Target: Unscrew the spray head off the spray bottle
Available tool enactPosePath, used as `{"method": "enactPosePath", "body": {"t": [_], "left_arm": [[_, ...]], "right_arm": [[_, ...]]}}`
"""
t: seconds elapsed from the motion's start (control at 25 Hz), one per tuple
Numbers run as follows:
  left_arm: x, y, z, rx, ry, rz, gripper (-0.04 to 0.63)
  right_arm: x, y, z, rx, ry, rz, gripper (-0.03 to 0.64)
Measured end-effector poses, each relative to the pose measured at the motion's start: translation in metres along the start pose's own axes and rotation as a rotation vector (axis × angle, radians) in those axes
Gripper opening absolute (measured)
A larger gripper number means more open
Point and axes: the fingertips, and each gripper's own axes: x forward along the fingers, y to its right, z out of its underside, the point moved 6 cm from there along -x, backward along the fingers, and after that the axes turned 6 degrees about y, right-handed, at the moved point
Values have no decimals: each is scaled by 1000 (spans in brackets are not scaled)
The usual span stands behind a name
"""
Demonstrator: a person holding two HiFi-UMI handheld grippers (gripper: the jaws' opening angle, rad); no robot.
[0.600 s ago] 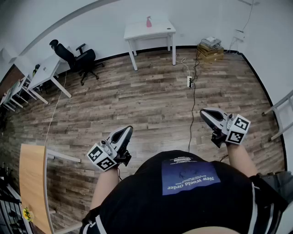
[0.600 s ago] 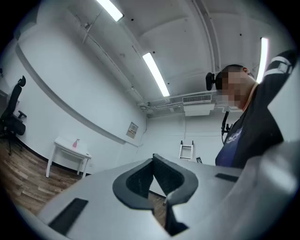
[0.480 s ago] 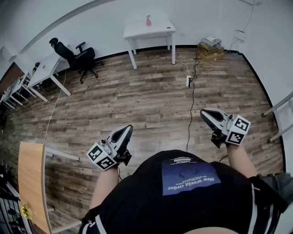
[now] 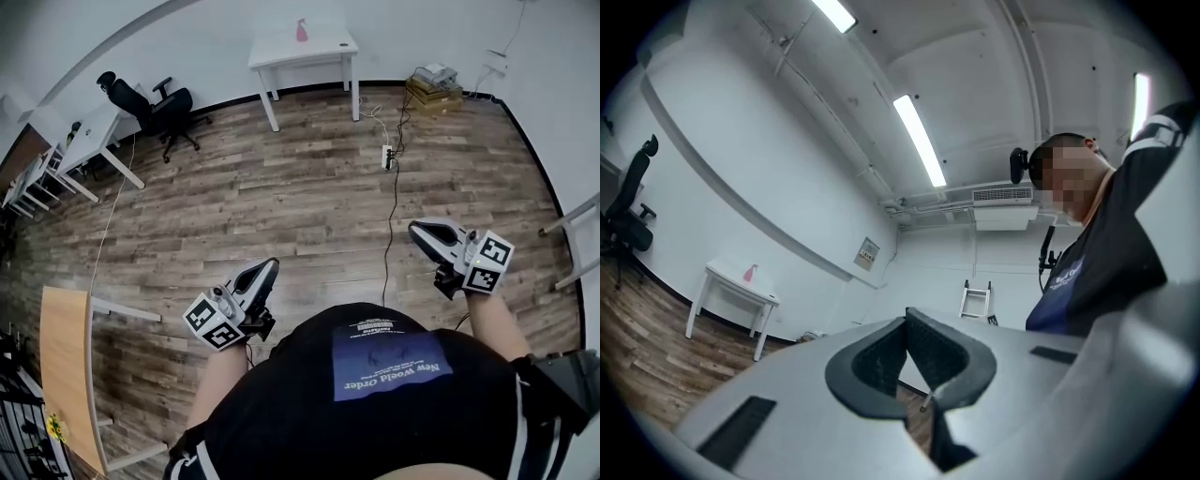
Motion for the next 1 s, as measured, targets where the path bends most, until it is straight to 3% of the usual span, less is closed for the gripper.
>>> {"method": "enactPosePath", "body": {"t": [0.2,0.64,0.8,1.0], "left_arm": [[1,-40,-11,-15,13,7,3],[4,-189,-72,-26,-10,149,3],[-8,-239,-90,-45,-15,162,3],[-13,-285,-97,-58,7,144,3]], "right_arm": [[36,16,2,1,-10,9,-3],[168,53,-8,-58,50,123,-3],[218,62,-4,-37,88,150,-3],[263,79,11,-18,48,130,-3]]}}
